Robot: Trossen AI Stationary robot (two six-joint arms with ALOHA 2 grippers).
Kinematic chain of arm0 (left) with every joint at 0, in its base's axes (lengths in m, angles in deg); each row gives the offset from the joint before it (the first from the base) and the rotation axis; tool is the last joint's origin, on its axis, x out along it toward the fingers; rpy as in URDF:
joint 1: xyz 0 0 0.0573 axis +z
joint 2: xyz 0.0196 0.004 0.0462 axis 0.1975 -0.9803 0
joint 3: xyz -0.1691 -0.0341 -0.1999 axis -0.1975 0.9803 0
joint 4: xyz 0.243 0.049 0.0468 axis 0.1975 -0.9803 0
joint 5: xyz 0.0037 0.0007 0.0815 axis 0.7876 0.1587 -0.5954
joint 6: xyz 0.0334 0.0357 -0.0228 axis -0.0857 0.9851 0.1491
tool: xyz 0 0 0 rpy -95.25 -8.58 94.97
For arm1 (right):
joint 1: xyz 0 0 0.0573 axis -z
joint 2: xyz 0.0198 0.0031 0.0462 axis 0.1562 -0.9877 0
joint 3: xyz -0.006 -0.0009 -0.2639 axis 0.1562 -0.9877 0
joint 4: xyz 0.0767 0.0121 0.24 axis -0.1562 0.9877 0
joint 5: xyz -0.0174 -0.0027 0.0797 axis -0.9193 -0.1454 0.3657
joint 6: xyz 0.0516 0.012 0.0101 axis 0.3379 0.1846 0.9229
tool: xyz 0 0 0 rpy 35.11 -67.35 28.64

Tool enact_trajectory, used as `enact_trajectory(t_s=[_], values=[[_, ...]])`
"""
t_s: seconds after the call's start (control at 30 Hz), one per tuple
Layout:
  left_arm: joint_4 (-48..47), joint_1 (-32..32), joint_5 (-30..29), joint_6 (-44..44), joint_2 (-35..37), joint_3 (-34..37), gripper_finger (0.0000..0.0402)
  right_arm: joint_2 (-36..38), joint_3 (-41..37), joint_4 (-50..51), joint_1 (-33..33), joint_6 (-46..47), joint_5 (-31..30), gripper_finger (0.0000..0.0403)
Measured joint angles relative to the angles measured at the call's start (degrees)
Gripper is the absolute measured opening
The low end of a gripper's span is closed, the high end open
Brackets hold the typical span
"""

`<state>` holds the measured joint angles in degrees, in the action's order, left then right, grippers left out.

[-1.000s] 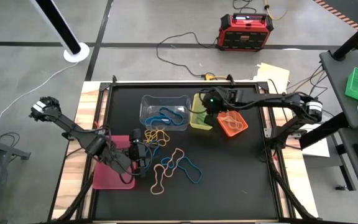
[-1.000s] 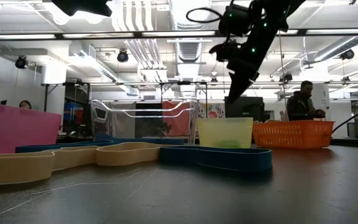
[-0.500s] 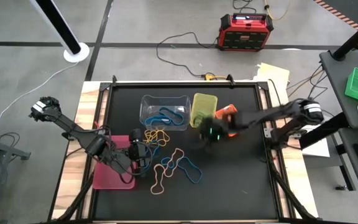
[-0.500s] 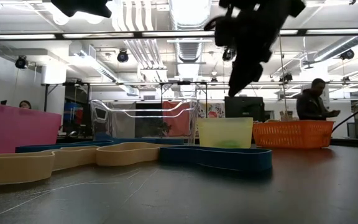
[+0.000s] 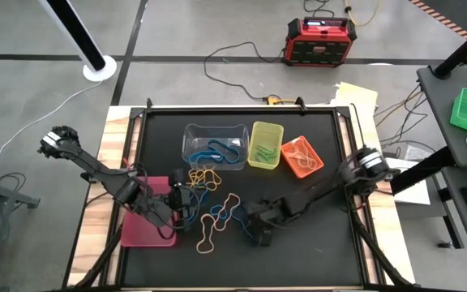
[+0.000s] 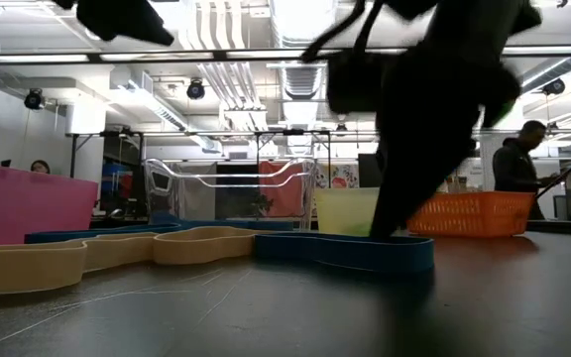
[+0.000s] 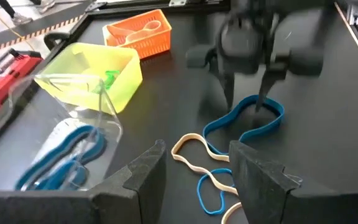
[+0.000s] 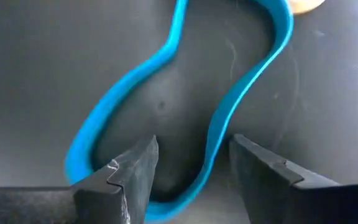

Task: Sort rubber bands into baskets
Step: Put the blue rubber band into the transparent bin

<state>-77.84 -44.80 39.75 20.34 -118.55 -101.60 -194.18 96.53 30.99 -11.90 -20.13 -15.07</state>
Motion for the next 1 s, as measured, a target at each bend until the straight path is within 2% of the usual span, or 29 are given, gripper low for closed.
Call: enact_trajectory(t_s=[0.1, 0.17, 0.33, 0.37, 0.5, 0.67, 0.87, 1.0], values=[[4.1, -0.1, 0.2, -1.4, 0.0, 3.0, 0.0158, -3.0, 2.8, 2.4, -0.1, -0.4, -0.8, 0.0184], [8.5, -0.1, 1.2, -2.1, 0.0, 5.6, 0.0158, -4.1, 4.5, 5.5, -0.1, -1.3, -1.7, 0.0159], [21.9, 0.0, 1.4, -3.0, -1.6, 11.6, 0.0158, -3.2, 7.2, 11.9, -0.2, -8.0, -2.9, 0.0035], [24.5, 0.0, 1.4, -3.0, -2.6, 12.6, 0.0158, -2.5, 7.9, 13.8, -0.2, -9.6, -3.1, 0.0024], [31.9, 0.2, 1.3, -2.8, -8.2, 13.9, 0.0158, 2.6, 13.3, 22.5, 1.4, -15.1, -7.0, 0.0011], [29.8, 0.5, 1.2, -5.2, -16.1, 9.5, 0.0158, 8.4, 19.7, 29.4, 6.9, -24.5, -10.9, 0.0009], [21.3, 2.3, 1.2, -10.8, -23.8, 3.0, 0.0158, 12.3, 24.6, 26.4, 17.8, -38.3, -11.0, 0.0009], [17.7, 3.2, 1.3, -15.1, -26.8, -0.1, 0.0158, 12.0, 25.6, 18.8, 25.4, -46.1, -8.1, 0.0009]])
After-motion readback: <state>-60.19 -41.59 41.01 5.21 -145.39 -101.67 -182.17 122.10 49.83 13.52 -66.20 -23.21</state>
